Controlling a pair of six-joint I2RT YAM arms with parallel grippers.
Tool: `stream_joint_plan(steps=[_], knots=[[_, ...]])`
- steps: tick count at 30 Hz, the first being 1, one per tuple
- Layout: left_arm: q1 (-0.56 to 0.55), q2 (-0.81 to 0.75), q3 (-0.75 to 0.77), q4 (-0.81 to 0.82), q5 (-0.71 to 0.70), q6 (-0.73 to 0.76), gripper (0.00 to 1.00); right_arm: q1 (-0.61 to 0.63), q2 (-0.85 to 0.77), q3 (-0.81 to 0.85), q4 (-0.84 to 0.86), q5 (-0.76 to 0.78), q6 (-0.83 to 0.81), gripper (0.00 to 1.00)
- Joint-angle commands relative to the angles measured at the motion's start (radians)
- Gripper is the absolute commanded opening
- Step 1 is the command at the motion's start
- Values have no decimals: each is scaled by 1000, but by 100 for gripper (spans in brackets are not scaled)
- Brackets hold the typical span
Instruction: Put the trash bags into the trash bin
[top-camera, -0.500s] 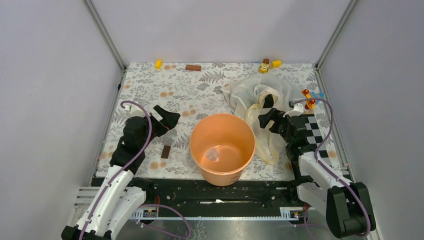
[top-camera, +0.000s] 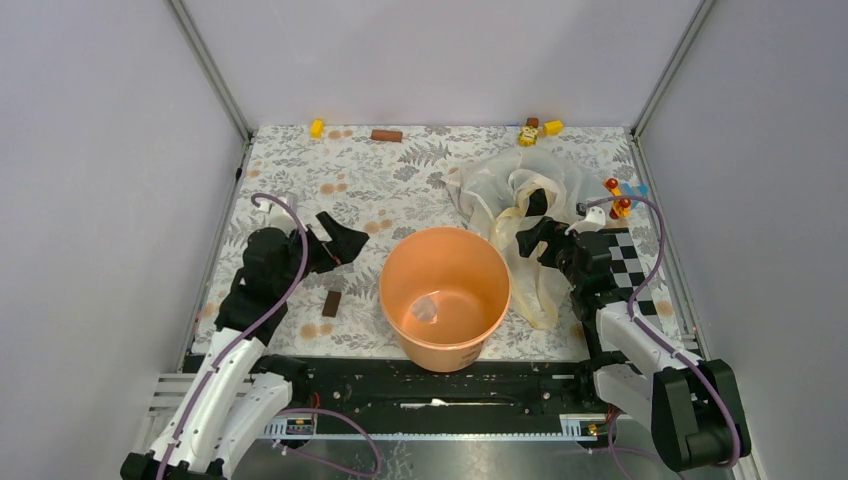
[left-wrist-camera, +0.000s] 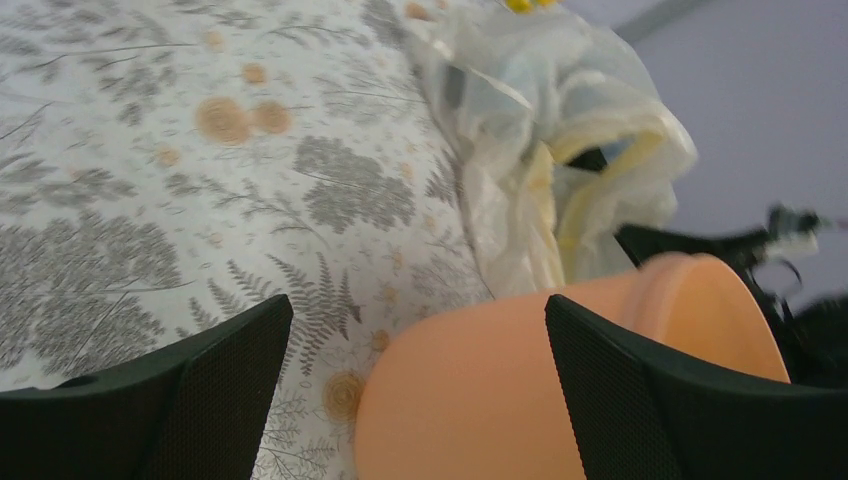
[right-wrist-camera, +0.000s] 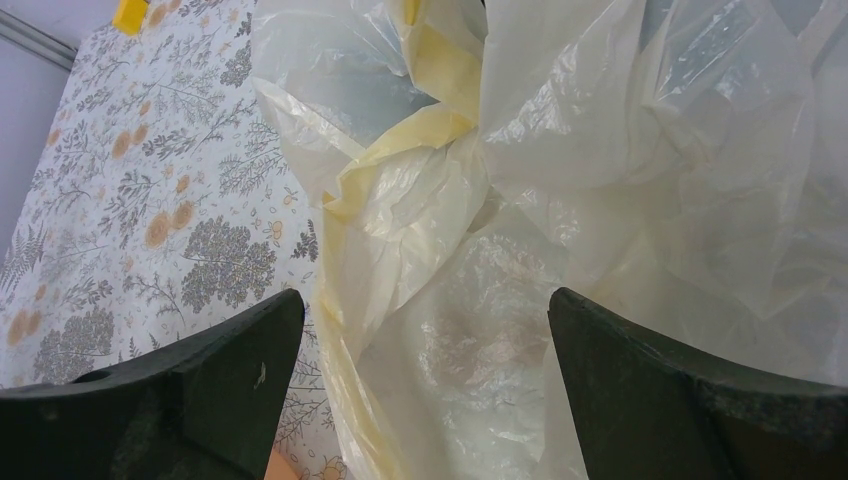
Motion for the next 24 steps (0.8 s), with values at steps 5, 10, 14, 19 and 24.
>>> stream_joint_plan(steps=[5, 10, 14, 19, 24], knots=[[-3, 36, 192, 11, 349, 145, 98, 7, 6, 41, 50, 1, -3, 100], [-25, 65, 235, -6, 388, 173, 96, 7, 31, 38, 74, -2, -7, 100], [-97, 111, 293, -59, 370, 207, 92, 7, 58, 50, 72, -9, -7, 100], [-270, 190, 377, -187, 160, 282, 88, 7, 75, 51, 83, -11, -6, 100], [-405, 231, 396, -207, -21, 293, 78, 7, 91, 58, 83, -12, -5, 100]])
